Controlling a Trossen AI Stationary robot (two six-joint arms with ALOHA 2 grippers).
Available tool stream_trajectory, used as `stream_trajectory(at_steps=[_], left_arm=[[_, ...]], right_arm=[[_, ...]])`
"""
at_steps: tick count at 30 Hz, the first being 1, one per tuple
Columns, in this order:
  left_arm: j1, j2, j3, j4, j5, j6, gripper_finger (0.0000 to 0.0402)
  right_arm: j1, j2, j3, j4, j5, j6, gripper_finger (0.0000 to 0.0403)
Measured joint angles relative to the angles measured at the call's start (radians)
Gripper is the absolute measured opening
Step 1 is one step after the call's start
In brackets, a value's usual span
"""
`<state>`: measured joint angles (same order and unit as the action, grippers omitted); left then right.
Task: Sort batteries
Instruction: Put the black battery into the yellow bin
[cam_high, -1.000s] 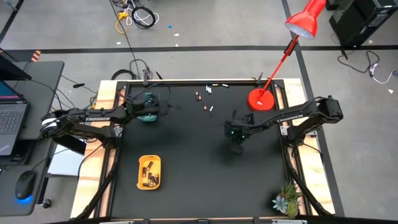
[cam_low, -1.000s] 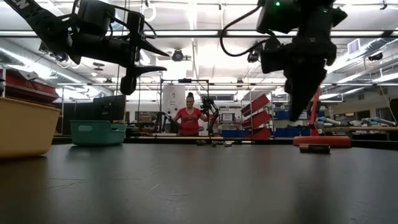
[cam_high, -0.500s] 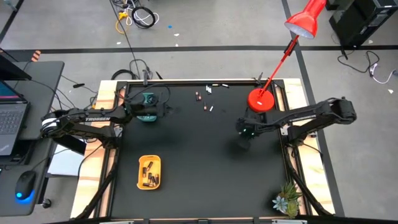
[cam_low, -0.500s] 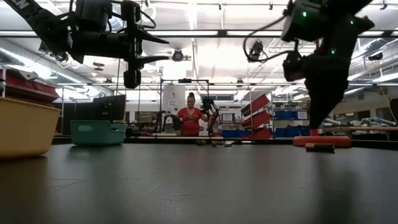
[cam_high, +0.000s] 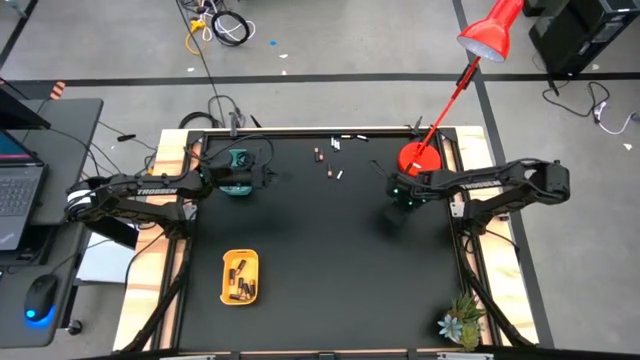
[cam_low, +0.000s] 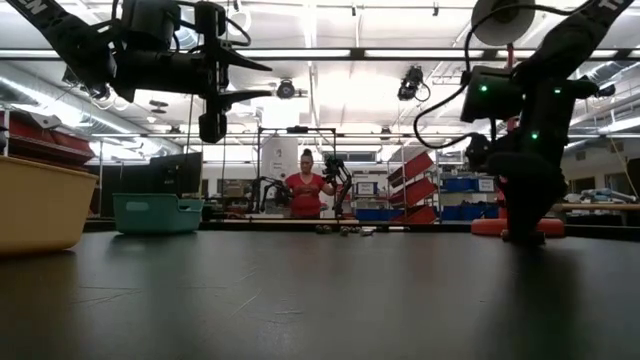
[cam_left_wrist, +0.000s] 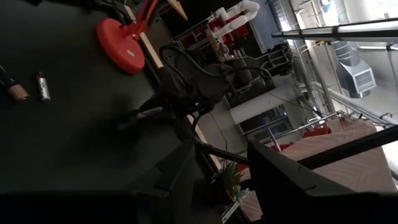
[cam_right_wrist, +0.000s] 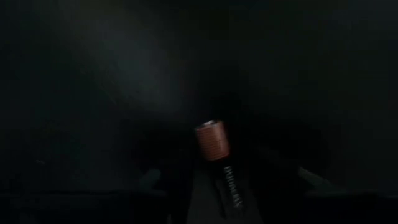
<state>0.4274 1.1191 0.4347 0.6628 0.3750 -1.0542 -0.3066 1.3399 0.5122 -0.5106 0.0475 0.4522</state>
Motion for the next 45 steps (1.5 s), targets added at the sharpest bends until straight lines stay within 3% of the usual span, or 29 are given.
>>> stream_trajectory(at_steps=[4, 10, 26, 32, 39, 45], left_arm=[[0.000, 0.000, 0.000, -0.001, -0.007, 0.000, 0.0157], [0.002, 0.000, 0.000, -0.002, -0.019, 0.003, 0.0157], [0.006, 0.000, 0.000, -0.003, -0.022, 0.006, 0.0157], [0.004, 0.000, 0.000, -0.002, -0.006, 0.008, 0.0157], [-0.008, 0.001, 0.024, 0.013, -0.064, 0.176, 0.0162], [-0.012, 0.050, 0.152, -0.014, -0.094, 0.329, 0.0206]], right_arm=[[0.000, 0.014, 0.008, -0.008, 0.021, -0.034, 0.0134], [0.000, 0.016, 0.013, -0.013, 0.032, -0.043, 0.0047], [-0.008, -0.036, 0.129, 0.068, -0.152, -0.063, 0.0047], [-0.008, -0.038, 0.214, 0.278, -0.235, -0.060, 0.0047], [-0.005, 0.000, 0.377, 0.635, -0.221, 0.024, 0.0047], [-0.003, 0.107, 0.589, 0.649, -0.198, -0.027, 0.0047]])
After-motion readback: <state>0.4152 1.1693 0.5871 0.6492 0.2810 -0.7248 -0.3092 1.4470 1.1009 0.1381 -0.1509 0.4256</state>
